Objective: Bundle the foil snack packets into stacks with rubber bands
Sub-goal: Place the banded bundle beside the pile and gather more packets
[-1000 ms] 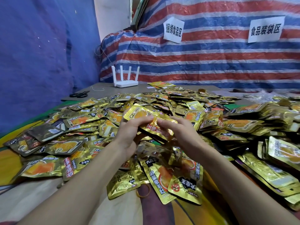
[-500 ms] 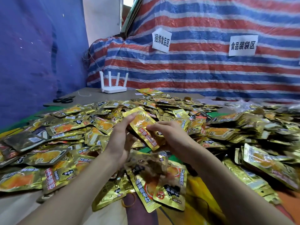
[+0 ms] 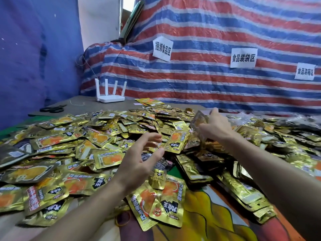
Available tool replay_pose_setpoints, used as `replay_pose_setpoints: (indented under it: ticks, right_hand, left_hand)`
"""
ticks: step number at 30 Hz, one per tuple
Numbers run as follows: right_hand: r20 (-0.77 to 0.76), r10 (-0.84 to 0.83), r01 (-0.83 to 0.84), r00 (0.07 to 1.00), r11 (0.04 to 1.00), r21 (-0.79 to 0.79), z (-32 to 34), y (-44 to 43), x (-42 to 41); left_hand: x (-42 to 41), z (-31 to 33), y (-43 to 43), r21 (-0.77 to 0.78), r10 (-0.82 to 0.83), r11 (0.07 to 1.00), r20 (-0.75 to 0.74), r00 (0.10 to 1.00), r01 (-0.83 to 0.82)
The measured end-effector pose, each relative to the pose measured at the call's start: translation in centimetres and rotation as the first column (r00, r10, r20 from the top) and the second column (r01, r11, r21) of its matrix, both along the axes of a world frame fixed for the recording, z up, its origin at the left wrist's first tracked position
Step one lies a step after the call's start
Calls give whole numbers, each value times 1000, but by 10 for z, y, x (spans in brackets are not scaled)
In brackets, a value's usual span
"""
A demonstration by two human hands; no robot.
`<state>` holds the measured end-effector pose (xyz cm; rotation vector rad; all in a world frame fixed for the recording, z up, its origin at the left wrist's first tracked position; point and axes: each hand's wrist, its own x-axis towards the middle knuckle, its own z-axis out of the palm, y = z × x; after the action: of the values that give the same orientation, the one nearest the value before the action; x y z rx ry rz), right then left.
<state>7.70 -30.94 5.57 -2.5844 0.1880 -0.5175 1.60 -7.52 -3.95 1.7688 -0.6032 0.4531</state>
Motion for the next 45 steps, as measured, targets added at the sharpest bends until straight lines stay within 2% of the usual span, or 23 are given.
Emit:
replay_pose_setpoints:
  ticks: [3,5,8,11,14,16,19,21,23,26,28,29,31,33,34,41,45]
  right_hand:
    - [-96,-158,134,983,967,-217,-1,-11,7]
    - [-156,-290,219,944,907,-360,-2,-12,9]
    - [-156,-375,257,914,831,-494,-3,-8,11]
    - [-14,-326,273,945,814,-513,-5,6,8]
    - [79,-138,158,987,827,-539,-14,32,1]
    - [53,76,-36,996,846,-531,-20,50,-4]
    - [-93,374,-378,923,832,-405,-29,78,-11]
    - [-194,466,-504,863,813,-292,-35,92,-15]
    - [-333,491,-573,805,788,-225,-41,104,-19]
    - [-548,447,-640,707,734,-226,-44,114,-25]
    - [-620,445,-682,646,701,-208,-43,120,-29]
    - [-639,450,-698,624,688,-197,-42,122,-31]
    - [-668,425,-709,611,670,-221,-43,128,-33]
    - [-678,378,-693,630,669,-271,-46,132,-34]
    - [-682,366,-686,632,675,-273,-48,133,-34]
    - [-659,347,-600,667,775,-200,-52,137,-18]
    - [-659,348,-572,667,806,-154,-52,136,-13]
  left_hand:
    - [0,-1,1,27,15,1000,17,1000,-16]
    - [1,-2,2,37,23,999,22,999,-23]
    - [3,-2,4,43,32,999,23,999,-33]
    - [3,-1,5,60,55,997,33,998,-57]
    - [5,1,7,76,107,991,59,993,-111]
    - [7,2,11,110,173,978,70,983,-180]
    - [8,10,25,144,339,927,76,938,-347]
    - [12,21,41,236,428,871,64,902,-430]
    - [17,32,62,450,464,786,26,886,-424]
    - [29,40,92,803,481,527,-14,877,-277]
    - [40,37,104,920,492,366,-64,868,-140]
    - [46,34,107,941,496,333,-115,861,-66]
    - [57,28,110,931,489,361,-228,842,42]
    - [64,22,107,900,481,432,-286,829,59]
    - [66,19,103,898,479,437,-282,832,52]
    - [73,12,76,946,529,315,-102,843,-83]
    - [72,19,66,979,464,196,-37,885,-61]
